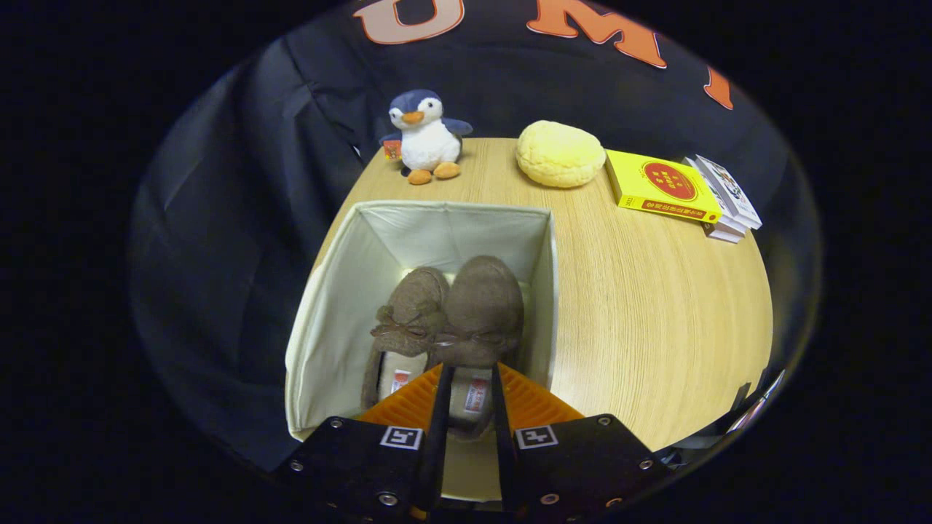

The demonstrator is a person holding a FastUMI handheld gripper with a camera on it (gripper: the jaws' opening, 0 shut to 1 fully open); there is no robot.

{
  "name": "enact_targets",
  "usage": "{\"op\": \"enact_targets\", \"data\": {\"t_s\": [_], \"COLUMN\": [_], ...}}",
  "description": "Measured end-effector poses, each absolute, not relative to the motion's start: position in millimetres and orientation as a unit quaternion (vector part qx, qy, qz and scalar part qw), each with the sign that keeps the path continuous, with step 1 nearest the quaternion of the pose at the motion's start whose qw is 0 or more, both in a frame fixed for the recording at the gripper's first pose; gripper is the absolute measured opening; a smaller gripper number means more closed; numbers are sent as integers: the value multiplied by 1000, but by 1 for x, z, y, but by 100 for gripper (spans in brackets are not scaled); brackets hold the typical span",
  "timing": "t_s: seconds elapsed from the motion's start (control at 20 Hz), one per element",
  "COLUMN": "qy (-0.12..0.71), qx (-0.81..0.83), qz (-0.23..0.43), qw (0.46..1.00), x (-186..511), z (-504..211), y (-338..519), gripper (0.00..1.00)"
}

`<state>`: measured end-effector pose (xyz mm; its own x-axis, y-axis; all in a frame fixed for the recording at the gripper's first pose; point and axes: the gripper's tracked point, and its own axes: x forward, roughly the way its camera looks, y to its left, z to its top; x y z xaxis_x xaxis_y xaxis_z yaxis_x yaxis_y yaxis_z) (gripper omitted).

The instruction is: Open the storage box then place both shoes into the box .Put the left shoe in first, then the right shoe, with the right side of both shoes facing outward in a uniform manner.

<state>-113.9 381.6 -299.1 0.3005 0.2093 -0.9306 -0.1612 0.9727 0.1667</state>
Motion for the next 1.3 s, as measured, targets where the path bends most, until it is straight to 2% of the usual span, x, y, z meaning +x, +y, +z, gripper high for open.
{"op": "enact_targets", "data": {"t_s": [0.15,0.25,0.5,0.8,0.9,1.3], "qy": [536,500,413,328,301,208], "qx": [36,45,80,63,65,72], "qz": [142,156,157,123,109,73], "qw": [832,851,894,935,945,973], "x": [-105,-98,-73,-49,-45,-34], "z": [-269,-248,-199,-153,-137,-76], "y": [374,362,310,203,170,65], "gripper": [34,39,65,86,91,94]}}
